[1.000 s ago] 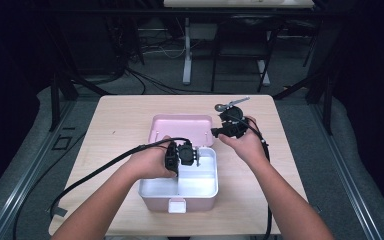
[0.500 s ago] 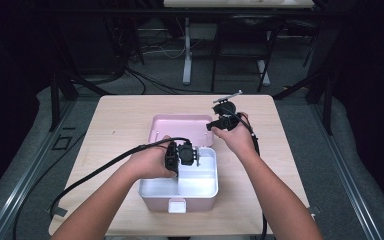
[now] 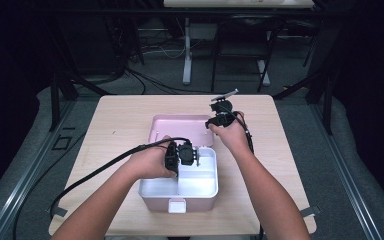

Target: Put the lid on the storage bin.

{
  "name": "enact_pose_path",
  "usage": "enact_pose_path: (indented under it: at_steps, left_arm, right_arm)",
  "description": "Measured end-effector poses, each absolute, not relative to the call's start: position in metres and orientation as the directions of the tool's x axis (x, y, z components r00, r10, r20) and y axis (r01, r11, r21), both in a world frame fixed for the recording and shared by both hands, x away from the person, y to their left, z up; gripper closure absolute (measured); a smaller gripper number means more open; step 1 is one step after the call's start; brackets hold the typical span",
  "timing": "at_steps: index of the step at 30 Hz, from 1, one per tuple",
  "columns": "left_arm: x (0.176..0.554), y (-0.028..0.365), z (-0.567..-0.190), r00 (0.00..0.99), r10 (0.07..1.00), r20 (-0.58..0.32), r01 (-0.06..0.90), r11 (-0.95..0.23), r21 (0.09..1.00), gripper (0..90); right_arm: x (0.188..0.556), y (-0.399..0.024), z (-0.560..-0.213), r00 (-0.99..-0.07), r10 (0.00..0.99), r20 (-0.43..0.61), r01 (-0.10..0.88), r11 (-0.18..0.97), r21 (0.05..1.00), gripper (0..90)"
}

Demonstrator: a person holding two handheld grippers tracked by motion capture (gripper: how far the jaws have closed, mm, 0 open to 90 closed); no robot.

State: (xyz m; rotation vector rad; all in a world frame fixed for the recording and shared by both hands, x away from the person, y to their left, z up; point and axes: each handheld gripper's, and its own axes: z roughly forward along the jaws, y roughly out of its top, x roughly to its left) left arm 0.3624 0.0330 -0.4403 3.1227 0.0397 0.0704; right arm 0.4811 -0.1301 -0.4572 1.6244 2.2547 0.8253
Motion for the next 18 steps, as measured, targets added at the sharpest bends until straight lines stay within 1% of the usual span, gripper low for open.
enact_pose_path:
  at_steps: [3, 10, 18]
  left_arm:
    - [0.363, 0.033, -0.44, 0.999, 0.026, 0.041, 0.025, -1.0, 0.019, 85.8]
    - [0.363, 0.033, -0.44, 0.999, 0.026, 0.042, 0.025, -1.0, 0.019, 85.9]
    - [0.362, 0.033, -0.44, 0.998, 0.028, 0.054, 0.026, -0.999, 0.021, 85.9]
  right_arm:
    - [0.486, -0.133, -0.46, -0.337, 0.927, 0.167, 0.807, 0.193, 0.558, 67.7]
    - [0.492, -0.134, -0.464, -0.301, 0.937, 0.178, 0.82, 0.159, 0.551, 75.6]
    - [0.497, -0.132, -0.467, -0.261, 0.95, 0.17, 0.838, 0.136, 0.528, 77.7]
